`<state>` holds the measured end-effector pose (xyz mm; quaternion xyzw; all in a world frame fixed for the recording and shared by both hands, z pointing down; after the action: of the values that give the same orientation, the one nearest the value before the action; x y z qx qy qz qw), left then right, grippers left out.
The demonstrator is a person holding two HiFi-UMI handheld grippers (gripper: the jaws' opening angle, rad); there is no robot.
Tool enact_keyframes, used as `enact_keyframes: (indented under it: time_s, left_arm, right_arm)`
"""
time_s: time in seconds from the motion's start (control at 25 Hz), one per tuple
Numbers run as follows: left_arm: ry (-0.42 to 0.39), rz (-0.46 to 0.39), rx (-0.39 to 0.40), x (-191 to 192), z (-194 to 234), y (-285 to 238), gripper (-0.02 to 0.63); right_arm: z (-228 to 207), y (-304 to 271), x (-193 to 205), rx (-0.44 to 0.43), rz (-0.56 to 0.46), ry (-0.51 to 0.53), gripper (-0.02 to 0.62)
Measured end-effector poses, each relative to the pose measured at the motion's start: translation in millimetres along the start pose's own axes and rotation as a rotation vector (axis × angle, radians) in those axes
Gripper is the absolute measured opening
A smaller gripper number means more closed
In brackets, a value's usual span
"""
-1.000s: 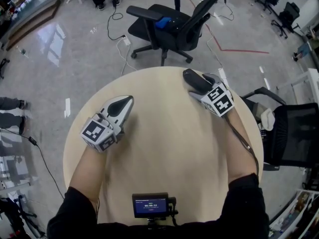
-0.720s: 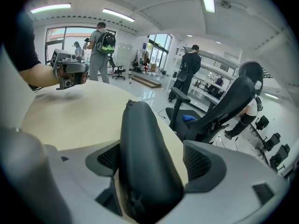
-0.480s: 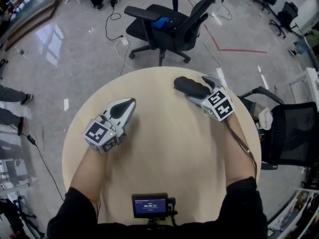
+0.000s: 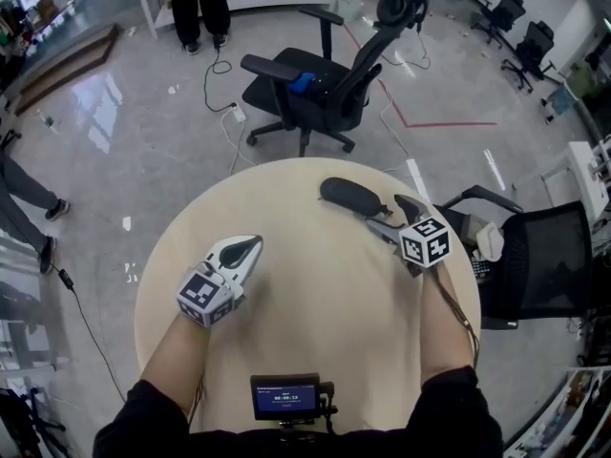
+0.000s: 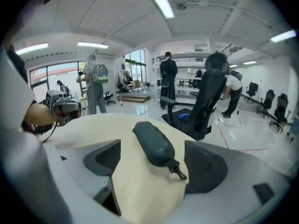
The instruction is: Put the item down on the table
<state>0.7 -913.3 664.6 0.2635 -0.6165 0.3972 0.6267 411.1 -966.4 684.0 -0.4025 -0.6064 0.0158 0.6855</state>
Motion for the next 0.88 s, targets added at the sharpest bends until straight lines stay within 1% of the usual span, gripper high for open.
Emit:
enact_keyframes:
  time_s: [0.12, 0.2, 0.24, 0.28, 0.36, 0.48, 0.52, 0.6, 0.76, 0.88]
  left_arm:
    - [0.016, 0.006, -0.011, -11, -10, 20, -0.003]
    - [0.025, -0.004, -0.023, -22, -15, 31, -0.003]
    - [0.025, -0.009, -0.026, -28, -19, 36, -0.003]
    - [0.024, -0.016, -0.027, -35, -23, 40, -0.003]
    - [0.021, -0.033, -0.025, -49, -31, 47, -0.003]
    - [0.023, -0.058, -0.035, -71, -43, 59, -0.003]
    - [0.018, -0.06, -0.042, -79, -46, 63, -0.003]
    - [0.003, -0.062, -0.053, -94, -53, 73, -0.003]
    - [-0.008, -0.089, -0.061, -125, -66, 101, -0.003]
    - [-0.01, -0.108, -0.069, -147, -73, 126, -0.003]
  right_arm:
    - [6, 29, 5, -0.032, -0.081, -0.148, 0.419]
    - [12, 47, 2, -0.045, -0.126, -0.207, 0.417]
    - [16, 56, -2, -0.04, -0.145, -0.217, 0.38]
    - [21, 66, -7, -0.031, -0.162, -0.217, 0.308]
    - [33, 85, -16, -0.023, -0.182, -0.2, 0.228]
    - [53, 111, -27, 0.006, -0.178, -0.149, 0.052]
    - [58, 119, -30, 0.018, -0.178, -0.138, 0.003]
    - [68, 138, -36, 0.026, -0.196, -0.149, 0.003]
    - [88, 181, -55, 0.037, -0.267, -0.195, 0.003]
    - [110, 211, -69, 0.038, -0.299, -0.201, 0.003]
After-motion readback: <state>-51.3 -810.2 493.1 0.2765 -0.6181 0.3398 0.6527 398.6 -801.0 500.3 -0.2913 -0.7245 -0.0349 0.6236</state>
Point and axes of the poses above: the fingertips, and each gripper's own axes: y backward along the fingers, z to its left, x out of its underside, the point moved 10 cm from there along y, backward along the fingers, and after that the axes turned 1 degree about x, right-handed, at the moved point
